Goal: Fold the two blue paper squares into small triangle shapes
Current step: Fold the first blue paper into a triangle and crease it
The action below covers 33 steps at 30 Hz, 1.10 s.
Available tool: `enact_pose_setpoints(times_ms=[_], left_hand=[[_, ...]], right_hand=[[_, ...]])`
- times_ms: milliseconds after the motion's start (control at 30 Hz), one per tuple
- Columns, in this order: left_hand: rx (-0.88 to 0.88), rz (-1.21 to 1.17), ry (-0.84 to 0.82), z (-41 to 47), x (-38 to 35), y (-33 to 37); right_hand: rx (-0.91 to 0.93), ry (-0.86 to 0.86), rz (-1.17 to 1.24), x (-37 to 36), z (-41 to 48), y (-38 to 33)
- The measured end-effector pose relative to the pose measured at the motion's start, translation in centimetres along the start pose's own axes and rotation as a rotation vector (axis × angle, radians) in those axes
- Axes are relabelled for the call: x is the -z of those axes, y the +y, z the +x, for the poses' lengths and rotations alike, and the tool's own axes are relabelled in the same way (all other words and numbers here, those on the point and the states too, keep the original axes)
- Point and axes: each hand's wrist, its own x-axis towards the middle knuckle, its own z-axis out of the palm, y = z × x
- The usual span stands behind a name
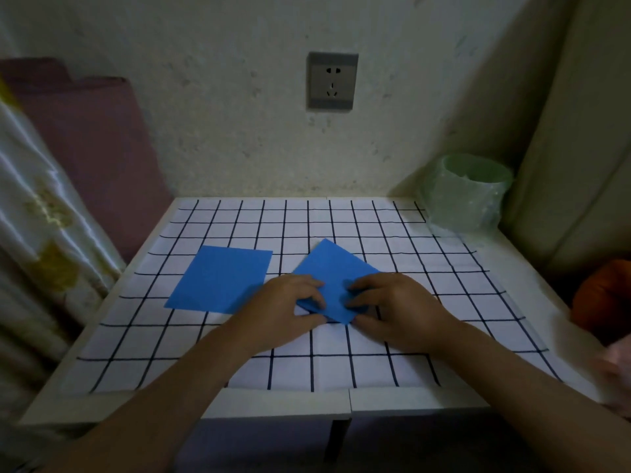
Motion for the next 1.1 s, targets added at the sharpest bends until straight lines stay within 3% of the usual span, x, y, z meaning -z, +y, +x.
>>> enact_pose_setpoints(times_ms=[233, 333, 600, 867, 1100], left_hand=[[0.118, -0.078, 0.073, 0.8, -0.6, 0.1], [0.180, -0.096, 0.087, 1.2, -0.9, 0.0], [0.228, -0.096, 0.177, 1.8, -1.6, -0.2], [0.164, -0.083, 0.207, 1.9, -1.5, -0.3], [-0.090, 0.075, 0.205, 1.3, -1.6, 0.3]], right_hand=[[-0.109, 0.070, 0.102, -0.7, 0.5, 0.1], [-0.237, 0.115, 0.107, -1.1, 1.2, 0.0], [-0.366, 0.070, -0.007, -2.0, 2.3, -0.2], [-0.466, 0.025, -0.040, -2.2, 3.4, -0.3], [-0.533, -0.013, -0.016, -1.9, 3.9, -0.4]])
